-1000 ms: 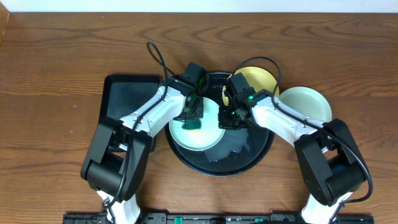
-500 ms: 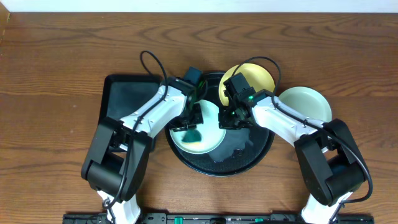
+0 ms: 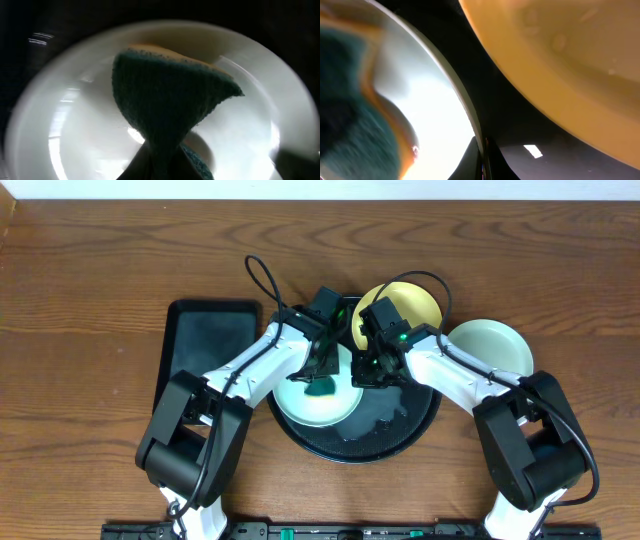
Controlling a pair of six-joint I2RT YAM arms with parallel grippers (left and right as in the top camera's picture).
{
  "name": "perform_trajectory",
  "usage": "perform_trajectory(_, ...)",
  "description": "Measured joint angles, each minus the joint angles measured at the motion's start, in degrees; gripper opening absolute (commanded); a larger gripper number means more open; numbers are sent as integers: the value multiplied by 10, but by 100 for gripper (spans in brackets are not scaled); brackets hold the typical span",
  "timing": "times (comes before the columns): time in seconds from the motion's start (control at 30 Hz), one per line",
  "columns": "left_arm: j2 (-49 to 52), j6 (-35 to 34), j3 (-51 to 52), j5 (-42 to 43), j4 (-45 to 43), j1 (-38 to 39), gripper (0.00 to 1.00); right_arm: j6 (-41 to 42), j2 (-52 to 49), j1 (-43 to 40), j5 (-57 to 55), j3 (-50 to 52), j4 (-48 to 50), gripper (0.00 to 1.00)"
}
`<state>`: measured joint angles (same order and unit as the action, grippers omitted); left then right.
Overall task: Clean dirty plates on tray and stack at the side
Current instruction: 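Scrub the second mint-green plate with the sponge, right gripper holding it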
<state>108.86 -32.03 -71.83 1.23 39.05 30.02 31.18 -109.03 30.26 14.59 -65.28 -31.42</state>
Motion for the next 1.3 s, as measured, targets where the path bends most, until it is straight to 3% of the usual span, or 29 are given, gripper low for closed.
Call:
perform_trajectory(0.3,0,-52,-1,-41,76,-10,7,0,0,0,0,0,0,1)
perform_trajectory(0.6,0,94,-1,118,80,-16,7,-2,0,0,0,0,0,1)
perform_trajectory(0.8,0,130,-1,162,10,-12,7,-2,0,0,0,0,0,1)
perform_trajectory(1.1,0,83,-1,28,-14,-11,7,-2,0,0,0,0,0,1)
perform_trajectory(1.3,0,61,-9,-15,19,-10,7,-2,0,0,0,0,0,1)
